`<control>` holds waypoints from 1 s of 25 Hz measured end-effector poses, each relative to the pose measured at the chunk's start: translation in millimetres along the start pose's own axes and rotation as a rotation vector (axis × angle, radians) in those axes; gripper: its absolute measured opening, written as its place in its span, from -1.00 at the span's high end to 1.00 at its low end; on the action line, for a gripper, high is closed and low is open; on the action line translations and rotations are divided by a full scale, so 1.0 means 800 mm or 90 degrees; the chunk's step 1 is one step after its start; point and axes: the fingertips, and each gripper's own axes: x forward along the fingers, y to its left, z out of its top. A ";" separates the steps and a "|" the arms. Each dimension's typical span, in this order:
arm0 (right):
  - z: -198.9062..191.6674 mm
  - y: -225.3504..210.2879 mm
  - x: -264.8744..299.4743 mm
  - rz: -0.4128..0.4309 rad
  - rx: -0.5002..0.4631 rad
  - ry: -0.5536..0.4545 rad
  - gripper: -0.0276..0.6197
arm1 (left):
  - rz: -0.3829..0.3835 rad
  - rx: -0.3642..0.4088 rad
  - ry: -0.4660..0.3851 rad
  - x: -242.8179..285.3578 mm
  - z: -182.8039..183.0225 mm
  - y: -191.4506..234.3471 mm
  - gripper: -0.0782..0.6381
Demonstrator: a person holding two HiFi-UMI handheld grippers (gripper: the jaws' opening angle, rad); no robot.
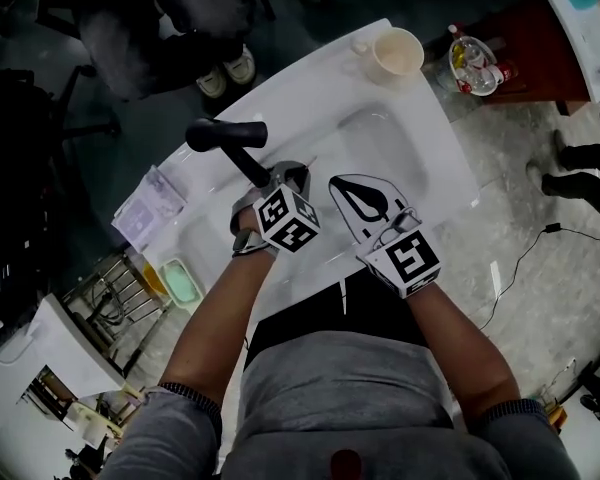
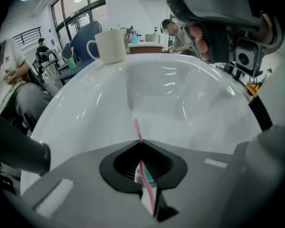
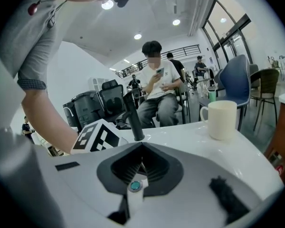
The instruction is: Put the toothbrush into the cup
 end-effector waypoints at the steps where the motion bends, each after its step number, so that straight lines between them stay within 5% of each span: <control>1: 0.004 0.000 -0.004 -0.005 -0.003 0.002 0.89 | -0.001 0.002 -0.006 -0.005 0.005 -0.003 0.73; 18: 0.058 0.019 -0.052 -0.064 -0.039 -0.014 0.89 | 0.003 0.054 -0.068 -0.100 0.054 -0.039 0.73; 25: 0.072 0.003 -0.067 -0.054 -0.042 -0.023 0.89 | 0.010 -0.003 -0.114 -0.135 0.082 -0.041 0.74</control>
